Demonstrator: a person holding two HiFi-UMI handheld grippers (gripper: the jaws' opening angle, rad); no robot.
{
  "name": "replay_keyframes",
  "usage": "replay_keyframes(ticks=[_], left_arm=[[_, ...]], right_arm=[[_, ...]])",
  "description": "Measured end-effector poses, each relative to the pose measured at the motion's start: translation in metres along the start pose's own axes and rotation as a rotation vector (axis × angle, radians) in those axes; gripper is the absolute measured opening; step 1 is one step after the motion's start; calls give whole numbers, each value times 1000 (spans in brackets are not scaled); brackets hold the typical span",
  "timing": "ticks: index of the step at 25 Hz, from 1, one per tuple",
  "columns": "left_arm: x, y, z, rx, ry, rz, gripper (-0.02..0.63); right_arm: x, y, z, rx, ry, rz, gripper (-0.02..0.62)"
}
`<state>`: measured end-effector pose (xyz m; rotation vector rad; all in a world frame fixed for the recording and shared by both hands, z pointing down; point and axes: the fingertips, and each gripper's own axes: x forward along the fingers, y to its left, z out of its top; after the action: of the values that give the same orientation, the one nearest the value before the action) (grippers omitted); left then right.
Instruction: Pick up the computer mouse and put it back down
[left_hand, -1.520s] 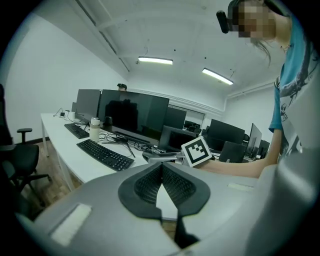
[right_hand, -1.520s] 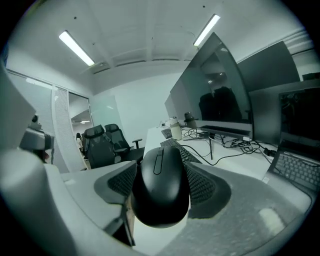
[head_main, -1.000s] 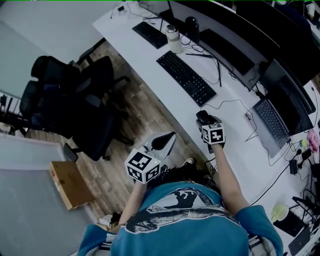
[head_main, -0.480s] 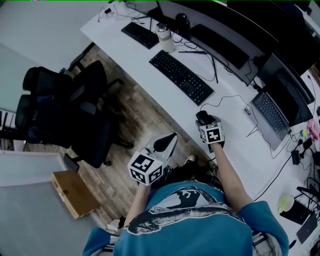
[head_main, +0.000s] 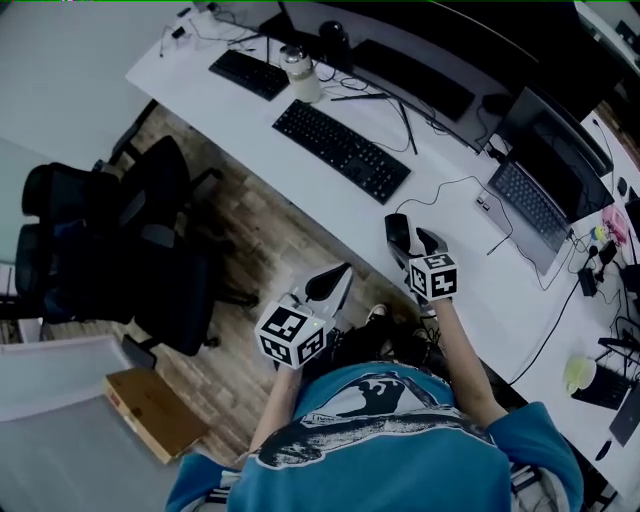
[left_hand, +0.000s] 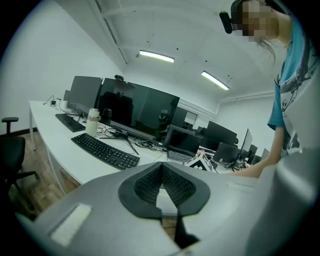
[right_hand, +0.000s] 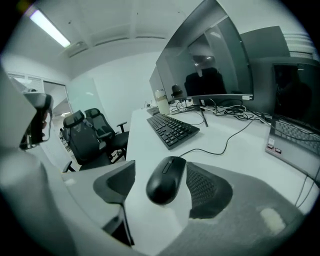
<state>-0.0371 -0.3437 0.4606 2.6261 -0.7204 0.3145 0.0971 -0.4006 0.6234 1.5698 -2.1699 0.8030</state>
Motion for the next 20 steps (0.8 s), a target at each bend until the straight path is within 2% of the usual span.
replay_keyframes(ticks=[8,15,20], left_arm=[[40,-14,-18,24,87,-181,14],[71,-44,-37,67,198,-339,14],[92,-71,-43,132,244,-443,14]], right_arm=[[-73,13,0,69,-141,-34,224],[-138,-3,-9,149,-222,-160,163],[-181,-16,-17,205,-291,-254,123]])
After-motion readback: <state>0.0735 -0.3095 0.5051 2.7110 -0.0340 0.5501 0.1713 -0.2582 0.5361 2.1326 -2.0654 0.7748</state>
